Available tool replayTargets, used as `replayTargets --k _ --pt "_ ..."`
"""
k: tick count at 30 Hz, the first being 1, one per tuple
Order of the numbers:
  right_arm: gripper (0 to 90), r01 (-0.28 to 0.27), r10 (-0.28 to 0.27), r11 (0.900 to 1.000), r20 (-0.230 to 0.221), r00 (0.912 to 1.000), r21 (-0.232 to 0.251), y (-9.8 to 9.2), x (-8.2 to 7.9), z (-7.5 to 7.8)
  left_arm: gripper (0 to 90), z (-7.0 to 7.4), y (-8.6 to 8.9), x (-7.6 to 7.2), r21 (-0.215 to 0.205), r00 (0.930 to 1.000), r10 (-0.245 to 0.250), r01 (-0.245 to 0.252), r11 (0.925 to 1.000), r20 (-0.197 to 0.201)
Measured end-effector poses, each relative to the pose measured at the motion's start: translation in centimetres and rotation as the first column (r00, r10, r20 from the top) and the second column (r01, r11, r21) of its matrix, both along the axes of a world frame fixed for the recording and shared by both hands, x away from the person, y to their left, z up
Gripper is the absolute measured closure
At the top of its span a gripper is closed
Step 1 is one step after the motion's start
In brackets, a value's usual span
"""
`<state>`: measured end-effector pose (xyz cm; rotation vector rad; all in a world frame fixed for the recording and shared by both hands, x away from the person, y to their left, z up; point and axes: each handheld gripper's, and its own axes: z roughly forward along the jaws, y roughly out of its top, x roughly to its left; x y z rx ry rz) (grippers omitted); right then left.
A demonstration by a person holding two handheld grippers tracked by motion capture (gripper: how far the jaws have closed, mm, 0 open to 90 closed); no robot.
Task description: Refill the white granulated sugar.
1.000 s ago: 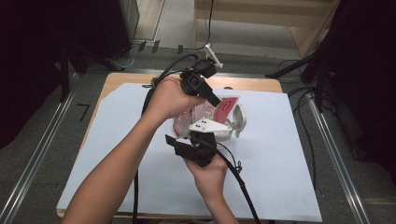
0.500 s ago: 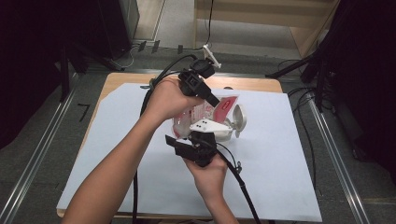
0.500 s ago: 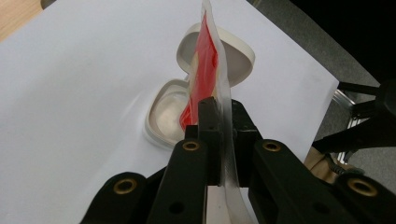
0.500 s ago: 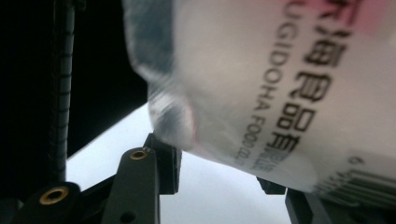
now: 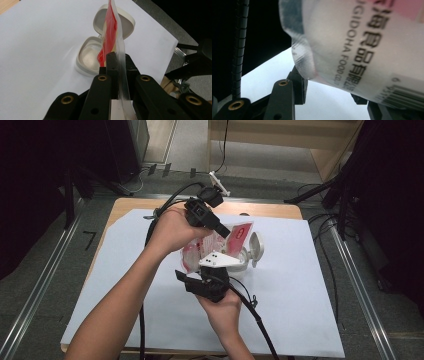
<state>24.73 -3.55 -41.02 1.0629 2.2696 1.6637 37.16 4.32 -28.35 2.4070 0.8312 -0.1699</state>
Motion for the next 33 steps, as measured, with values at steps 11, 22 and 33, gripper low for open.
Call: replayTargets --k 11,22,33 --pt "53.7 -0.016 0.016 1.0 -0.004 0.9999 -0.018 0.5 -0.2 -1.3 88.4 -0.6 1.6 -1.0 -0.032 1.0 0.003 -0.003 0.9995 0.009" --pt "52.2 -0.042 0.043 0.997 0.017 0.9989 -0.066 0.9 -0.3 -2.4 88.6 -1.7 3.7 -1.8 -0.107 1.0 0.001 0.0 0.9943 0.007" --pt "50.8 -0.074 0.076 0.992 0.01 0.9971 -0.099 1.2 -0.5 -3.6 89.8 -2.6 5.3 -3.0 -0.116 0.999 0.0 0.005 0.9933 0.044"
